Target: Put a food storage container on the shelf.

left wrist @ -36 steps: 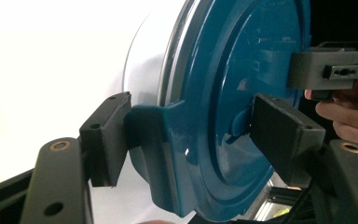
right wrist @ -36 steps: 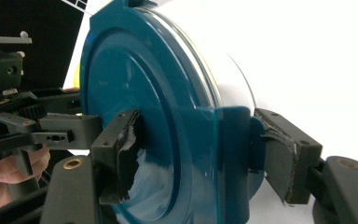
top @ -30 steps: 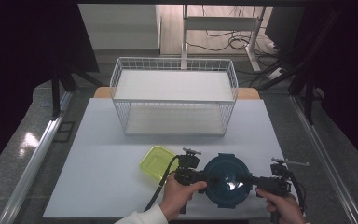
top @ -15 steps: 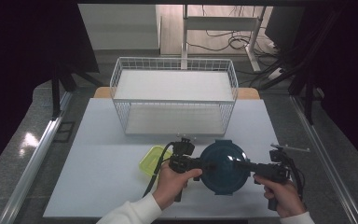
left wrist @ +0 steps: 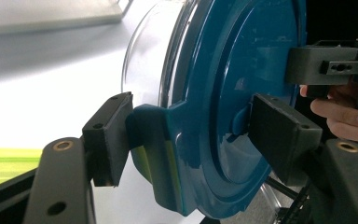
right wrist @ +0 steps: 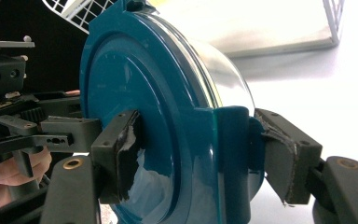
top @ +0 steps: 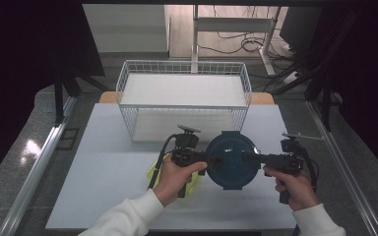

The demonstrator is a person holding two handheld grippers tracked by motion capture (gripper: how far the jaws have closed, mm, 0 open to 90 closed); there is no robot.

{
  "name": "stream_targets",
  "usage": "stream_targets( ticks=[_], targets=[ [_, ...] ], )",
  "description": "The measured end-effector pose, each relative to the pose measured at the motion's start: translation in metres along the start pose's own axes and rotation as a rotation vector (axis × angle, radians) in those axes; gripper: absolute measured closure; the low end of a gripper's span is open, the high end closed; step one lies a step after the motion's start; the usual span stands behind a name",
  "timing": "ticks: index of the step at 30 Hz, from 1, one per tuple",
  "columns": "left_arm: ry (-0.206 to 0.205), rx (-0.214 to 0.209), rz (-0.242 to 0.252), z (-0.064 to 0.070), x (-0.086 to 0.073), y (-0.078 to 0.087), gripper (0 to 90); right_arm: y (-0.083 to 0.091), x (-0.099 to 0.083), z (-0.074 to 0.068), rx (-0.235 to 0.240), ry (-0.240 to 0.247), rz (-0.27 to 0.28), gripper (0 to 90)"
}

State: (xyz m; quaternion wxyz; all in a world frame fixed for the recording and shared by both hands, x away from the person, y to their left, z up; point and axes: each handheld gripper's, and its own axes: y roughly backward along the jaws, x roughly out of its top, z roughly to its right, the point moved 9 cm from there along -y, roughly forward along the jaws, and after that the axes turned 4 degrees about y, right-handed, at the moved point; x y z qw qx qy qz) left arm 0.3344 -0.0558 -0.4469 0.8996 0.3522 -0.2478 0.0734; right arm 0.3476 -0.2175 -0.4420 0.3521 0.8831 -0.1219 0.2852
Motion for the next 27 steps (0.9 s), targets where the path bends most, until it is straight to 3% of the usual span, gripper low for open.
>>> stream_targets(
  ticks=[15,27],
  targets=[
    [-0.018,-0.005,0.052,-0.003,0.039,0.031,32.7,-0.007,0.045,-0.027,0.007,0.053,0.031,33.9],
    [-0.029,0.009,0.096,-0.013,0.062,0.057,33.8,-0.023,0.071,-0.045,0.043,0.056,0.029,33.8]
  ],
)
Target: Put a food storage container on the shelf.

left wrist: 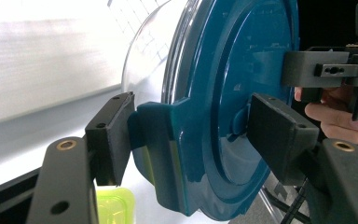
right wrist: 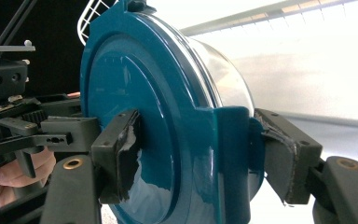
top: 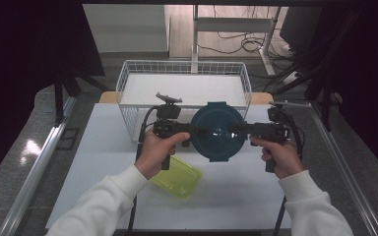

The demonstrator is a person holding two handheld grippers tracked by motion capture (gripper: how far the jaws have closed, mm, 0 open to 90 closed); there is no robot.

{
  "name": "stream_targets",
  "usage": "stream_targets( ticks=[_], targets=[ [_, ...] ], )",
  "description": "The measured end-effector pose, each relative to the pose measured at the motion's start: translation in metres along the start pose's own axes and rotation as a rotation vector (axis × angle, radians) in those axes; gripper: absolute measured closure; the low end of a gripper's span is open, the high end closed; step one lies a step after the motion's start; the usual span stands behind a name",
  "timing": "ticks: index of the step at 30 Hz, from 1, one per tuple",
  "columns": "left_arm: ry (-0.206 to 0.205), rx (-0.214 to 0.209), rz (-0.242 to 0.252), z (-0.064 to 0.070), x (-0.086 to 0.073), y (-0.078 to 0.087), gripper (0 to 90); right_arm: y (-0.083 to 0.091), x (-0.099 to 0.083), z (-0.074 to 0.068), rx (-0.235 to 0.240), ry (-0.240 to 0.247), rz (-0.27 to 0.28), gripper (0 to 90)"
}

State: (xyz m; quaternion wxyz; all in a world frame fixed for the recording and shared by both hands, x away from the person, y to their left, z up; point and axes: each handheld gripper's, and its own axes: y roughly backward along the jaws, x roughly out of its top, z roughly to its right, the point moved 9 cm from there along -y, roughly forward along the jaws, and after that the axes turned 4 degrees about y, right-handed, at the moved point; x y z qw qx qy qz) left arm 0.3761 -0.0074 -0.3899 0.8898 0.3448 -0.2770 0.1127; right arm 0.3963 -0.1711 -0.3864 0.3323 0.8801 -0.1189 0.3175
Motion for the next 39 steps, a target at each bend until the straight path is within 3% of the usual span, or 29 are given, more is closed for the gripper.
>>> stream_targets(
  ticks=[19,39],
  targets=[
    [-0.016,-0.018,0.047,-0.011,0.043,0.033,34.2,-0.015,0.048,-0.032,-0.010,0.061,0.019,33.9],
    [-0.009,-0.022,0.065,-0.036,0.092,0.053,34.8,-0.045,0.098,-0.047,-0.003,0.086,0.018,34.4]
  ],
)
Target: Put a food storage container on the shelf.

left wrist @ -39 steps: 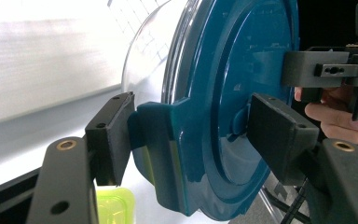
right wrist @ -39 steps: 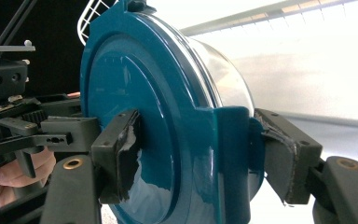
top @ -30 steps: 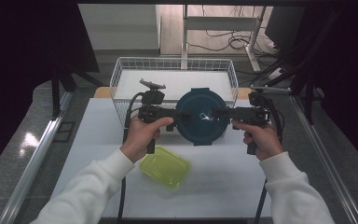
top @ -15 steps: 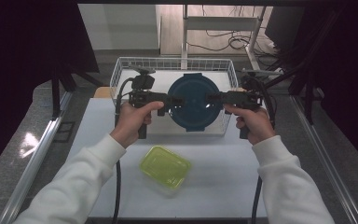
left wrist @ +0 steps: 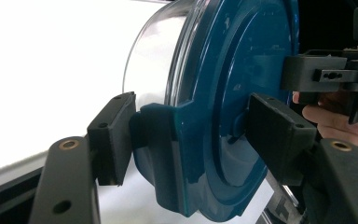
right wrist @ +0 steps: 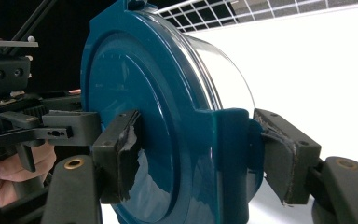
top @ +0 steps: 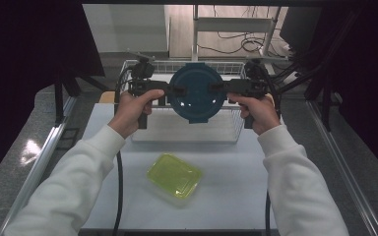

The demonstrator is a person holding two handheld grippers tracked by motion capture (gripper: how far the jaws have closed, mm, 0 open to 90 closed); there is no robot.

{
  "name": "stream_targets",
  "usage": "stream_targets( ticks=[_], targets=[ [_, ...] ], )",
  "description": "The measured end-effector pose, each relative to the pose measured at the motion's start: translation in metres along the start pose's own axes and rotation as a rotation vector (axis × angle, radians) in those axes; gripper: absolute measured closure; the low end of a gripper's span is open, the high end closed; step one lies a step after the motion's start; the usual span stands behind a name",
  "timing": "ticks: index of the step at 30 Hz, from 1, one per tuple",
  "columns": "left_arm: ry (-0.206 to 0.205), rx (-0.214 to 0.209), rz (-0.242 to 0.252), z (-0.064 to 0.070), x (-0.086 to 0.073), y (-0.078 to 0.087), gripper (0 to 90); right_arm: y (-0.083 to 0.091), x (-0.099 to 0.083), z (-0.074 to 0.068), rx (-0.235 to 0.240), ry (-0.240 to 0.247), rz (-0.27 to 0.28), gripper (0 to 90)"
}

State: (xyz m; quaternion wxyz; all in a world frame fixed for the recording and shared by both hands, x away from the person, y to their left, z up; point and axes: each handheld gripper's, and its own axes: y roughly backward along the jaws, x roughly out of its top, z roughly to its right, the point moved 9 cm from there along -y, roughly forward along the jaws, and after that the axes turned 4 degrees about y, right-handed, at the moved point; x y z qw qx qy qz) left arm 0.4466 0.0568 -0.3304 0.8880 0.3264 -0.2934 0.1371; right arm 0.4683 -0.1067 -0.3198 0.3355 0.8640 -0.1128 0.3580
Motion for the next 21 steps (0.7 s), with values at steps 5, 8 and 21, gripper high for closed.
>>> stream_targets(
  ticks=[5,8,21],
  targets=[
    [0.006,-0.006,0.009,-0.003,0.013,0.003,34.8,-0.004,0.014,-0.002,-0.009,0.015,0.004,34.4],
    [0.004,0.000,0.017,-0.003,0.020,0.005,34.8,-0.006,0.022,-0.003,-0.002,0.016,0.005,34.4],
    [0.028,0.003,0.005,-0.033,0.042,-0.002,35.0,-0.034,0.041,0.008,0.011,-0.013,-0.017,34.7]
  ],
)
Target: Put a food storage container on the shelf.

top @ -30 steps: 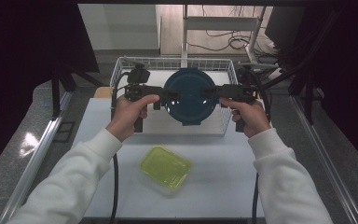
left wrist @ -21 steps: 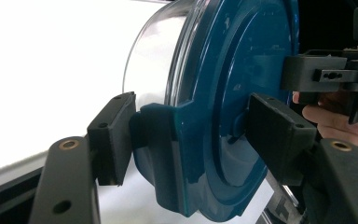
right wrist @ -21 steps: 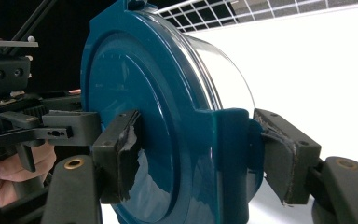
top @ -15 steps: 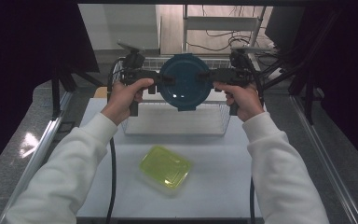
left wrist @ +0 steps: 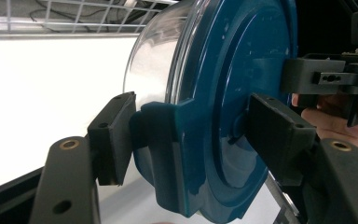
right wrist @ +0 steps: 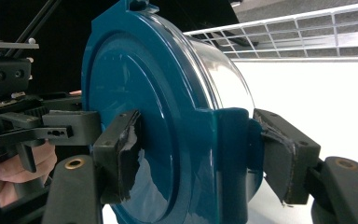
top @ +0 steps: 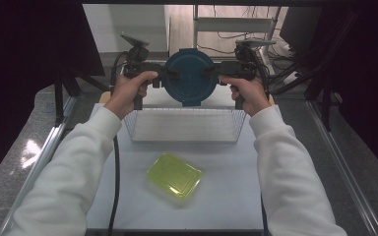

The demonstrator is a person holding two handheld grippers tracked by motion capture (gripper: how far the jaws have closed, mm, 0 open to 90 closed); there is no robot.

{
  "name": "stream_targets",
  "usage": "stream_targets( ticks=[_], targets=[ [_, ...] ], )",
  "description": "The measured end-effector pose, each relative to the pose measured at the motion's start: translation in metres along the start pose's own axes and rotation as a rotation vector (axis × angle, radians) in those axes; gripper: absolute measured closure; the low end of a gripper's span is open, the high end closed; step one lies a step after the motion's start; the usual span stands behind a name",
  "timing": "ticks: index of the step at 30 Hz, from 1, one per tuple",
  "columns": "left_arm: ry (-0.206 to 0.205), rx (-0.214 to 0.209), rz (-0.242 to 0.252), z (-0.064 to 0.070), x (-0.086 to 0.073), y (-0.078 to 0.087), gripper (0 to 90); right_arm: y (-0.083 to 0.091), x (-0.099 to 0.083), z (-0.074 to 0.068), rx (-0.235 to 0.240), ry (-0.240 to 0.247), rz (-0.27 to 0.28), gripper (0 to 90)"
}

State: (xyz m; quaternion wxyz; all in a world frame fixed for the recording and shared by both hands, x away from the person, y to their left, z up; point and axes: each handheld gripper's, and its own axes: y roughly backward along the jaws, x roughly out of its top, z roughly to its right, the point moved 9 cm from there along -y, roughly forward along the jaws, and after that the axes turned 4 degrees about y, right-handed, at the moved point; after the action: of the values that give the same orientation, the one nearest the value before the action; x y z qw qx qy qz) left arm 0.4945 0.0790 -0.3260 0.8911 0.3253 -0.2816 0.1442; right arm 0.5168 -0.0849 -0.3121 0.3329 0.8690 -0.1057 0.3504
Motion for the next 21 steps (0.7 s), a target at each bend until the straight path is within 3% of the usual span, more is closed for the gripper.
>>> stream_targets(
  ticks=[6,12,21],
  targets=[
    [0.025,0.000,-0.016,-0.016,0.003,-0.011,34.9,-0.014,0.001,0.013,-0.005,-0.036,-0.016,34.8],
    [0.051,-0.006,-0.012,-0.022,0.005,-0.018,34.9,-0.022,0.000,0.023,-0.002,-0.073,-0.026,35.0],
    [0.128,-0.029,0.013,-0.031,0.014,-0.027,34.9,-0.029,0.005,0.035,0.011,-0.142,-0.029,35.1]
  ],
)
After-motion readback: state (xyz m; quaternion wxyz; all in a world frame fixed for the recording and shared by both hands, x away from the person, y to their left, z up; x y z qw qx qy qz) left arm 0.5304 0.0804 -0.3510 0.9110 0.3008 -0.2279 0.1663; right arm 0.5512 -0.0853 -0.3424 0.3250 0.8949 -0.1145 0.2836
